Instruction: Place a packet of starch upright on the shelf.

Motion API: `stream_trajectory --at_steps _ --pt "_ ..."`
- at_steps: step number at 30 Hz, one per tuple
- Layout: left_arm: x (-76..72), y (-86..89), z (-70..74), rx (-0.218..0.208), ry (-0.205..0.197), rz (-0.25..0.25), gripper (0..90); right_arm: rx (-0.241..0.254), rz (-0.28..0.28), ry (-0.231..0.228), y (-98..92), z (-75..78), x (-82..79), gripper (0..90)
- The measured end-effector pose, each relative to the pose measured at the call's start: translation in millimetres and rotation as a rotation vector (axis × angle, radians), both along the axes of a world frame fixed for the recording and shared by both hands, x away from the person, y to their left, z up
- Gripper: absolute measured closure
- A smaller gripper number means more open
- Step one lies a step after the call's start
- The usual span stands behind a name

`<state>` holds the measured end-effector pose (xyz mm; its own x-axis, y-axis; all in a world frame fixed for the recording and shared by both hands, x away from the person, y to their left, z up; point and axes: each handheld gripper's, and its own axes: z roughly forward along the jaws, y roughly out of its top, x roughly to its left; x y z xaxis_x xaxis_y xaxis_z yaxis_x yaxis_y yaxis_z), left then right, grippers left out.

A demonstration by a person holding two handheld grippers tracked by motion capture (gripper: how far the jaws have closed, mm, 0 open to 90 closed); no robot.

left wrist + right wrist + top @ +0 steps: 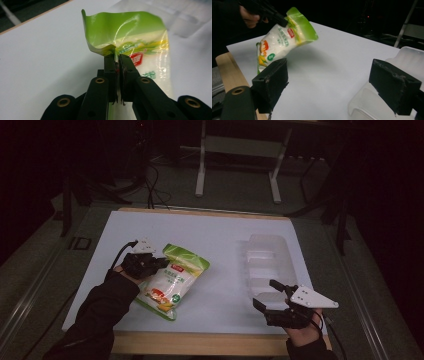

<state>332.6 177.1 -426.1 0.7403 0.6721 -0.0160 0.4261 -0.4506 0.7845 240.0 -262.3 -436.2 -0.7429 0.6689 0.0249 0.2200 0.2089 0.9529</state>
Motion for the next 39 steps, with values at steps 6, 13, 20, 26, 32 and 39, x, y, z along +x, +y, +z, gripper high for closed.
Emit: stream_trajectory --at_steps 6,13,20,26,32,39 --pt "-17.3 -6.5 16.3 0.014 -0.031 -0.052 87.0 0.024 0.002 0.01 -2.0 0.4 1.2 15.4" --pt "-39.3 -13.9 34.8 -0.038 -0.098 -0.081 87.1 0.015 0.015 0.011 0.4 0.8 1.7 15.4" --pt "-39.9 -20.4 53.7 -0.122 -0.157 -0.073 87.2 0.048 0.063 0.024 6.1 7.2 5.4 15.5" --pt "-37.5 -35.5 61.9 -0.176 -0.182 -0.081 87.2 0.058 0.089 0.034 14.3 15.2 12.4 16.8" --pt "-30.4 -51.3 67.3 -0.188 -0.167 -0.102 87.4 0.022 0.151 0.039 30.3 16.2 28.8 23.2" --pt "-30.1 -67.2 83.1 -0.224 -0.199 -0.125 87.4 0.049 0.182 0.103 52.2 15.1 49.1 28.3"
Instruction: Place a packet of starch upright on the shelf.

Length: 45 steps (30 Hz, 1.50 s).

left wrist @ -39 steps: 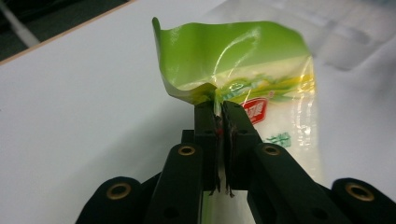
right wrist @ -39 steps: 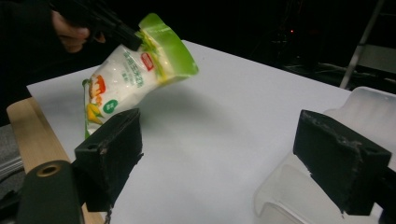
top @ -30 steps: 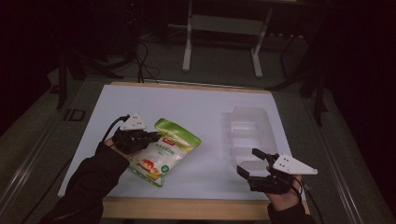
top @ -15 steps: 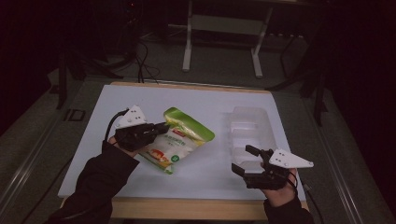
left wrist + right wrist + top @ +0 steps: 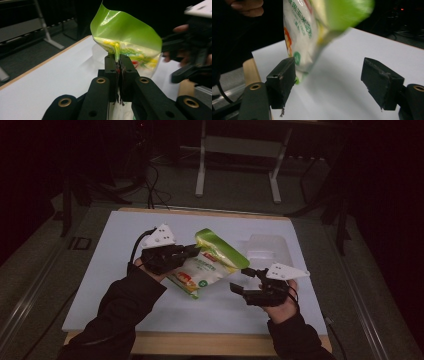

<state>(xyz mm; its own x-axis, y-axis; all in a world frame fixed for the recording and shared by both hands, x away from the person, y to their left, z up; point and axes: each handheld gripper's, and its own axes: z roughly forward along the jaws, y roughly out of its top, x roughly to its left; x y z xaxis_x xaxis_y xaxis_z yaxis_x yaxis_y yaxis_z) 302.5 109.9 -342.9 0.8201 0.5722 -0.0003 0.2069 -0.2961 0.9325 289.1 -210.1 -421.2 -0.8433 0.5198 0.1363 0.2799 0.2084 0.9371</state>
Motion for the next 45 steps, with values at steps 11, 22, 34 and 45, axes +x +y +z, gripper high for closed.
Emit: stream_trajectory --at_steps 11,22,34,45 --pt "-1.4 -22.5 4.7 0.009 0.007 -0.079 87.3 0.042 0.095 -0.004 27.9 2.2 19.1 54.6" --pt "2.2 -20.3 -4.2 -0.022 0.049 -0.112 87.1 0.0 0.177 0.088 22.5 10.0 26.8 82.1" --pt "2.0 -4.1 1.6 -0.145 0.019 -0.145 73.5 -0.075 0.158 0.032 18.5 53.0 22.6 83.8" --pt "-1.6 6.7 -33.5 -0.147 0.062 -0.139 13.3 -0.034 0.086 -0.027 -25.3 92.1 31.2 83.9"
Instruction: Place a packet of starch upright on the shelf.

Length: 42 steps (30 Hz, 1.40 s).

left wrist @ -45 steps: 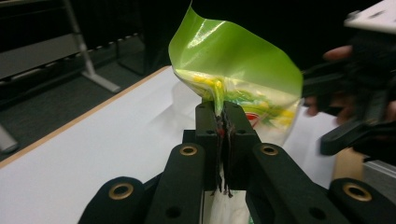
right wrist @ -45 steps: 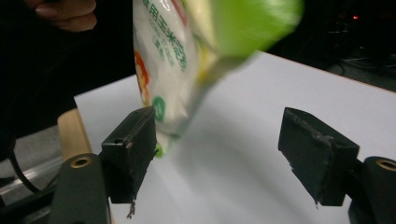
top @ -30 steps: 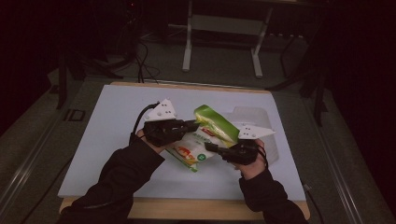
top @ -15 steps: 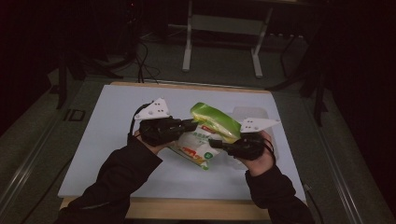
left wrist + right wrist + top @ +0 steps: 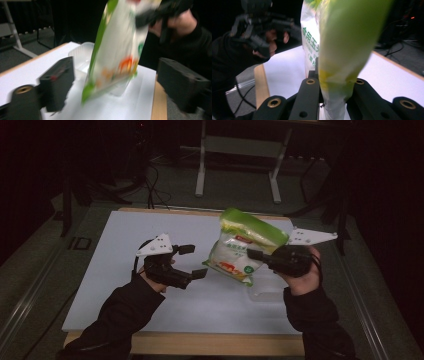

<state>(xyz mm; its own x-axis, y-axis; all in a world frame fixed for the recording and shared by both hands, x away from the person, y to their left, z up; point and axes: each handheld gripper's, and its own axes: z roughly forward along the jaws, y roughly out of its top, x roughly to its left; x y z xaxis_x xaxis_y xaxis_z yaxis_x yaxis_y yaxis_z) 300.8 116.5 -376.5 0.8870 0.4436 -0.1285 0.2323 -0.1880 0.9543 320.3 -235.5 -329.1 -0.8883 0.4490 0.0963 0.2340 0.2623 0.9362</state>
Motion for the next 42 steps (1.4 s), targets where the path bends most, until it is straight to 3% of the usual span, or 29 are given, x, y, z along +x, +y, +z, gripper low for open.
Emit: stream_trajectory --at_steps 2,3,7,10,13,17,19,24,27,34,42 --pt "-0.2 2.5 -3.6 -0.001 0.009 0.009 6.0 -0.007 -0.019 -0.014 -10.3 6.3 1.1 83.9" --pt "-0.3 8.5 -10.4 -0.008 0.039 0.018 1.9 -0.012 -0.024 -0.017 -15.7 8.8 2.3 83.9" --pt "-1.7 15.9 -17.1 0.001 0.046 0.04 1.7 -0.018 -0.017 -0.014 -33.7 13.5 6.6 83.9" --pt "-5.0 34.8 -38.3 0.006 0.097 0.059 0.8 -0.028 -0.027 -0.005 -55.3 15.2 9.7 83.9" --pt "-7.1 44.3 -50.4 0.009 0.116 0.08 0.8 -0.054 -0.051 0.006 -70.6 15.3 11.1 83.9" --pt "-13.9 54.0 -64.6 0.024 0.102 0.093 0.9 -0.102 -0.069 0.059 -90.2 12.3 16.5 83.9" --pt "-18.1 58.2 -71.4 -0.004 0.086 0.072 0.9 -0.141 -0.072 0.078 -96.6 8.8 18.8 83.9" --pt "-22.7 63.4 -83.4 -0.023 0.073 0.081 0.9 -0.185 -0.085 0.121 -102.6 -4.3 24.9 84.0" --pt "-21.9 66.9 -92.8 -0.048 0.094 0.096 0.9 -0.207 -0.084 0.167 -102.0 -16.7 34.7 84.0" --pt "-20.0 66.7 -103.9 -0.066 0.118 0.099 0.9 -0.238 -0.035 0.196 -93.3 -34.8 50.0 84.0" --pt "-19.4 66.1 -108.7 -0.058 0.122 0.093 0.8 -0.188 0.022 0.215 -96.6 -54.2 51.8 84.0"
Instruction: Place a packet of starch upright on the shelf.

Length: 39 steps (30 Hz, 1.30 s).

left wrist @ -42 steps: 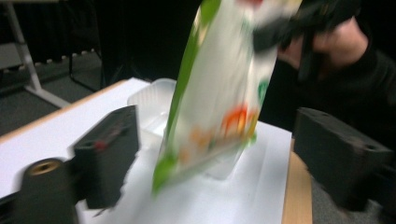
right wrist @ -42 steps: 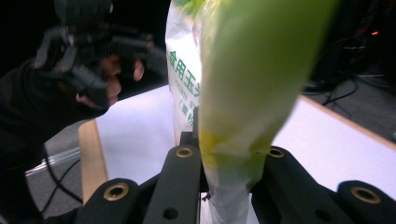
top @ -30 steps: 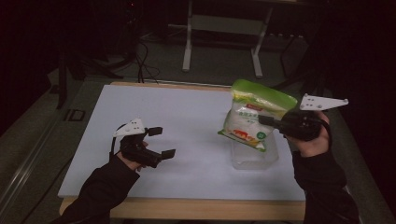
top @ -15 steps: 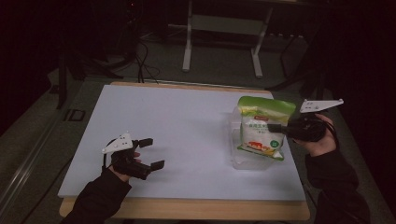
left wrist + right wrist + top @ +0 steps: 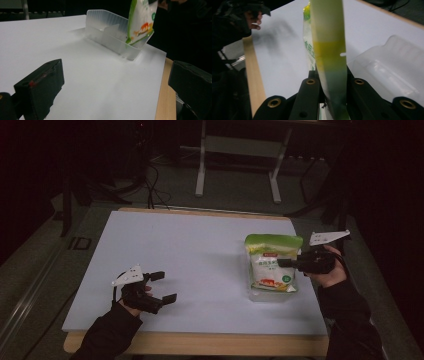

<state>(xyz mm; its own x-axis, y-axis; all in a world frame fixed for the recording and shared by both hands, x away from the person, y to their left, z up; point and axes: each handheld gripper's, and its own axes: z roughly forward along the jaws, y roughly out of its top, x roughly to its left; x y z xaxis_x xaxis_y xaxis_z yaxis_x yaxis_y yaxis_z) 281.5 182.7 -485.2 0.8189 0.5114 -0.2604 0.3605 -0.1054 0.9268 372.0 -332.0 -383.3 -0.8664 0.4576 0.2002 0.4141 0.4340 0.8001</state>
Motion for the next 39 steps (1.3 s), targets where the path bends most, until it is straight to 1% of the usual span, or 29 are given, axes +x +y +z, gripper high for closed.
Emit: stream_trajectory --at_steps 2,3,4,5,6,8,9,10,12,14,15,16,18,21,22,24,25,26,28,30,31,32,33,34,35,36,37,38,39 --pt "0.4 0.5 -1.1 -0.004 0.003 0.003 0.9 -0.004 0.003 0.004 0.0 -3.1 -0.5 84.0" --pt "0.6 1.3 -2.1 -0.005 0.005 0.006 0.9 -0.012 0.011 0.016 1.2 -13.1 -1.7 84.0" --pt "0.5 1.5 -2.6 -0.006 0.007 0.007 0.9 -0.012 0.015 0.022 1.3 -18.3 -2.4 84.0" --pt "0.3 1.9 -3.3 -0.009 0.007 0.007 0.8 0.004 0.014 0.024 0.8 -24.0 -3.0 84.0" --pt "0.3 2.0 -3.6 -0.011 0.008 0.005 0.9 0.038 0.007 0.028 -3.0 -29.6 -3.4 84.0" --pt "0.5 1.9 -5.0 -0.002 0.008 0.006 0.9 0.083 0.0 0.034 -10.9 -36.9 -4.9 84.0" --pt "0.5 1.8 -5.7 -0.001 0.009 0.006 0.9 0.097 -0.004 0.039 -14.2 -40.7 -5.7 84.0" --pt "0.7 1.3 -7.2 0.005 0.013 0.005 0.9 0.095 -0.005 0.041 -16.2 -43.6 -6.3 84.0" --pt "0.4 0.4 -9.8 0.013 0.008 0.002 0.9 0.055 -0.014 0.04 -19.8 -52.3 -7.6 84.0" --pt "-0.1 -1.4 -12.1 0.028 0.008 0.0 0.9 -0.029 -0.035 0.049 -21.8 -62.6 -7.7 84.1" --pt "-0.1 -1.4 -12.1 0.028 0.008 0.0 0.9 -0.018 -0.047 0.047 -24.6 -66.3 -7.4 84.1" --pt "-0.4 -3.2 -13.1 0.04 0.009 -0.007 0.9 0.004 -0.045 0.052 -27.3 -67.7 -7.8 84.0" --pt "-0.2 -4.0 -13.2 0.043 0.007 -0.007 0.9 0.005 -0.051 0.043 -27.4 -68.2 -9.5 84.0" --pt "0.3 -3.8 -13.2 0.042 0.007 -0.005 0.9 -0.002 -0.05 0.041 -25.6 -67.0 -10.8 83.5" --pt "0.2 -3.7 -13.2 0.042 0.006 -0.005 0.9 0.004 -0.054 0.046 -26.4 -66.8 -10.6 81.8" --pt "-0.2 -3.0 -13.3 0.044 0.004 -0.005 0.9 0.023 -0.064 0.054 -27.6 -65.6 -11.2 76.4" --pt "-0.3 -2.7 -13.3 0.046 0.002 -0.003 0.9 0.028 -0.071 0.052 -27.9 -63.9 -12.2 71.0" --pt "-0.3 -2.2 -13.4 0.047 0.0 -0.004 0.9 0.033 -0.081 0.04 -28.1 -60.7 -13.7 65.0" --pt "0.0 -1.9 -13.4 0.046 0.0 -0.001 0.9 0.057 -0.104 0.008 -28.3 -51.8 -17.4 54.9" --pt "0.0 -2.0 -13.4 0.05 0.0 -0.001 0.9 0.065 -0.155 -0.013 -27.8 -40.0 -20.5 46.4" --pt "-0.2 -2.0 -13.5 0.051 0.0 0.0 0.9 0.06 -0.174 -0.049 -27.3 -32.5 -22.4 41.4" --pt "-0.6 -2.3 -13.6 0.052 0.0 0.0 0.9 0.063 -0.189 -0.07 -26.6 -28.2 -23.5 35.4" --pt "-0.6 -2.3 -13.6 0.052 0.0 0.0 0.9 0.076 -0.201 -0.095 -26.2 -22.4 -24.7 32.2" --pt "-1.6 -2.8 -13.8 0.056 -0.002 -0.005 0.9 0.109 -0.207 -0.113 -26.3 -16.7 -25.7 28.6" --pt "-1.6 -2.8 -13.8 0.056 -0.002 -0.005 0.9 0.109 -0.207 -0.113 -26.3 -16.7 -25.7 28.6" --pt "-1.9 -3.1 -13.8 0.057 -0.002 -0.005 0.9 0.13 -0.223 -0.132 -25.7 -9.9 -26.5 25.7" --pt "-2.5 -3.2 -13.9 0.06 -0.004 -0.006 0.9 0.127 -0.234 -0.147 -25.0 -6.0 -26.9 22.3" --pt "-3.0 -3.3 -14.0 0.059 -0.004 -0.006 0.9 0.124 -0.232 -0.182 -22.5 2.7 -29.3 17.7" --pt "-3.2 -3.2 -14.1 0.059 -0.005 -0.007 0.9 0.135 -0.225 -0.183 -20.8 7.3 -30.3 16.1"
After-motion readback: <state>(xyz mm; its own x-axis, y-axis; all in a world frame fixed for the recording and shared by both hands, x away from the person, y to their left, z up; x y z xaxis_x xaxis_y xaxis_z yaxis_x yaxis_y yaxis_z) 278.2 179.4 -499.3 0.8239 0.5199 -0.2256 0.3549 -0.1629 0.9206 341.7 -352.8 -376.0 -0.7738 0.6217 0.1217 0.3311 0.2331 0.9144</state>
